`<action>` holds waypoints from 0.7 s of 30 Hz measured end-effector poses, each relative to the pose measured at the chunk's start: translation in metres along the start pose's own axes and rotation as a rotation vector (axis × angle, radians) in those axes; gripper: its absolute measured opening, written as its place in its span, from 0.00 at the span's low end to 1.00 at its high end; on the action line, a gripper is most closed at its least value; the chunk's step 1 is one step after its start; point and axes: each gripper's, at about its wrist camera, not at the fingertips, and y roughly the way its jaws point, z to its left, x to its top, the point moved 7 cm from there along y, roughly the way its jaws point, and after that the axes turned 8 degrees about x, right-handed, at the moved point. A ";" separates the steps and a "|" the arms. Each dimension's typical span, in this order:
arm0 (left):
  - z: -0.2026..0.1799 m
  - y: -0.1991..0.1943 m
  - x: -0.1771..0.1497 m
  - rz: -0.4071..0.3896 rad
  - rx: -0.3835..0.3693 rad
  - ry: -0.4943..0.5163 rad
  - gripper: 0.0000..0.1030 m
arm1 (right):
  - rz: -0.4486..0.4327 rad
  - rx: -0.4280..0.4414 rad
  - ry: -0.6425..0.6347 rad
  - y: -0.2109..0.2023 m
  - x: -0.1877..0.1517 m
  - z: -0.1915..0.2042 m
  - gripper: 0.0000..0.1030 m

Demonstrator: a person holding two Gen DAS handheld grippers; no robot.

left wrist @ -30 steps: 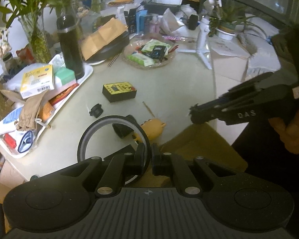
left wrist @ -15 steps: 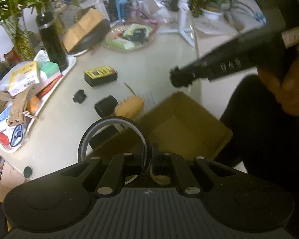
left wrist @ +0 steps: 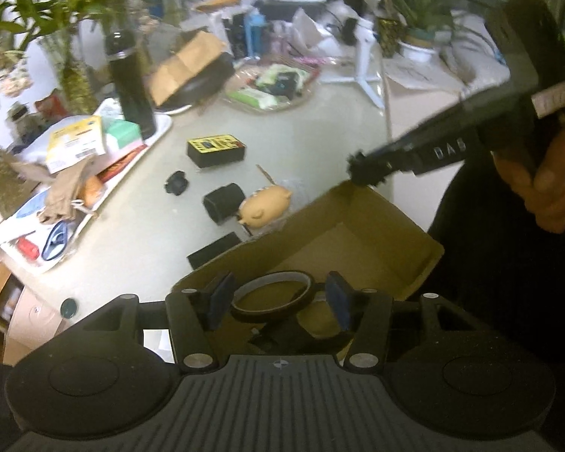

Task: Organize rigid objects
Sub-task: 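Lower the ring holder into the box with the left tool while the right tool releases the plug there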

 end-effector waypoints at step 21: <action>0.017 0.000 -0.006 -0.016 0.037 -0.090 0.51 | 0.079 -0.002 0.025 0.021 -0.016 -0.001 0.20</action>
